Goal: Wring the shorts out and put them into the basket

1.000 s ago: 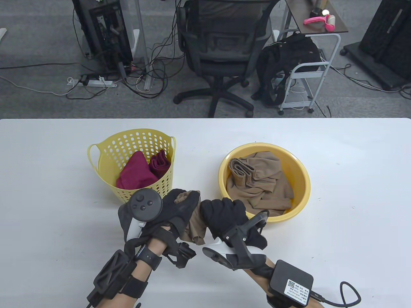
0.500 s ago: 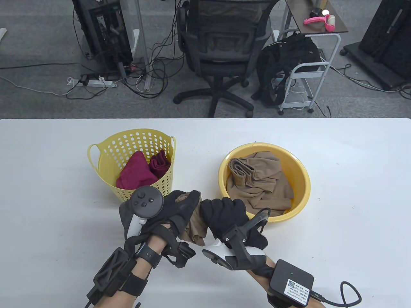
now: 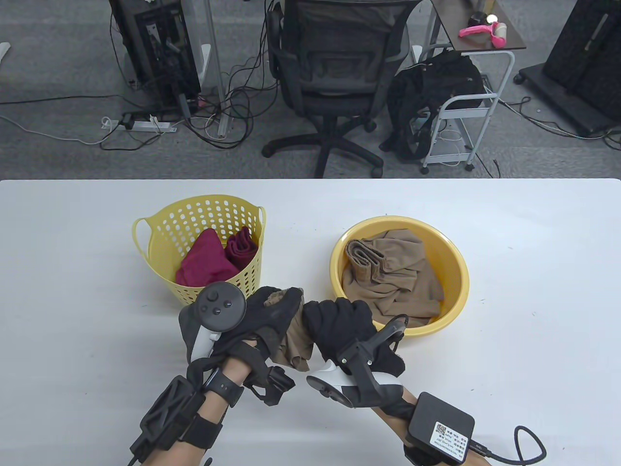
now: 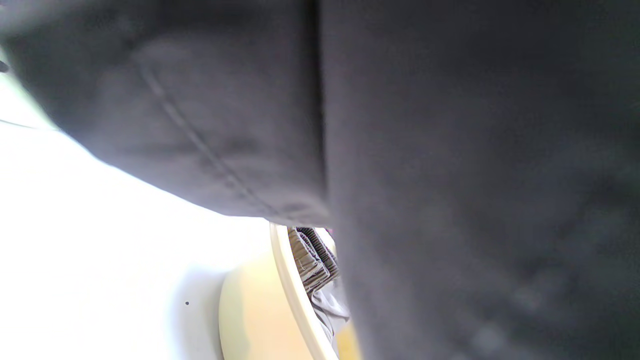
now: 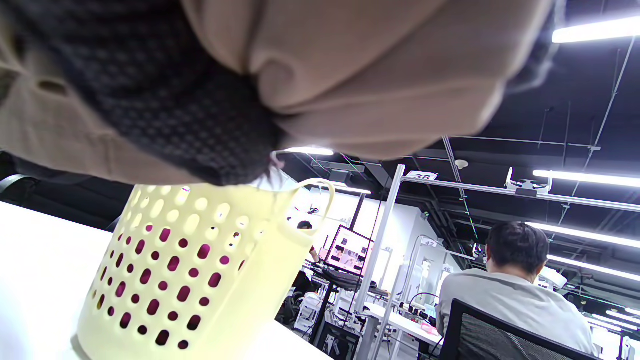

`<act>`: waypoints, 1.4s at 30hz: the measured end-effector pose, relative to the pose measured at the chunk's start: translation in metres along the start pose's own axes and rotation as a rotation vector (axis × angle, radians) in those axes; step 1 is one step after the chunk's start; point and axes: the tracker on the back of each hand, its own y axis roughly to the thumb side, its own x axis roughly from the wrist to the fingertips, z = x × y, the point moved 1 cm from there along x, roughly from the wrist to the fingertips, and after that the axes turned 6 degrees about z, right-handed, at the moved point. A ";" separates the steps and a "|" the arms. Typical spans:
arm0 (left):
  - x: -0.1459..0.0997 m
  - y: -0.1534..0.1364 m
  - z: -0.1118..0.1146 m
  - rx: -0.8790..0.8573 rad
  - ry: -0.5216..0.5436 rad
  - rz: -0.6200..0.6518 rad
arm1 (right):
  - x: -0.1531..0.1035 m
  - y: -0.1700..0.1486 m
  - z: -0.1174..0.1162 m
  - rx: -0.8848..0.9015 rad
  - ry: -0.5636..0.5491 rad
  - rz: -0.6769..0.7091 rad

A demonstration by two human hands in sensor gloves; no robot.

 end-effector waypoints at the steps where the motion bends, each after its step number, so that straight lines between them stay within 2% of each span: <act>1: 0.000 0.000 0.000 0.002 0.004 0.003 | 0.000 -0.001 0.000 0.006 0.002 -0.004; 5: -0.002 0.003 0.000 0.007 0.021 0.026 | 0.000 -0.006 -0.001 0.056 0.013 -0.039; 19: -0.011 0.018 -0.006 0.055 0.071 0.178 | -0.001 -0.033 -0.009 0.486 0.129 -0.260; 25: -0.016 0.021 -0.008 0.045 0.083 0.287 | -0.004 -0.043 -0.021 0.705 0.204 -0.354; 32: -0.021 0.030 -0.012 0.021 0.079 0.406 | -0.010 -0.053 -0.042 1.054 0.281 -0.459; 42: -0.023 0.036 -0.015 -0.043 0.036 0.496 | -0.016 -0.052 -0.067 1.464 0.410 -0.525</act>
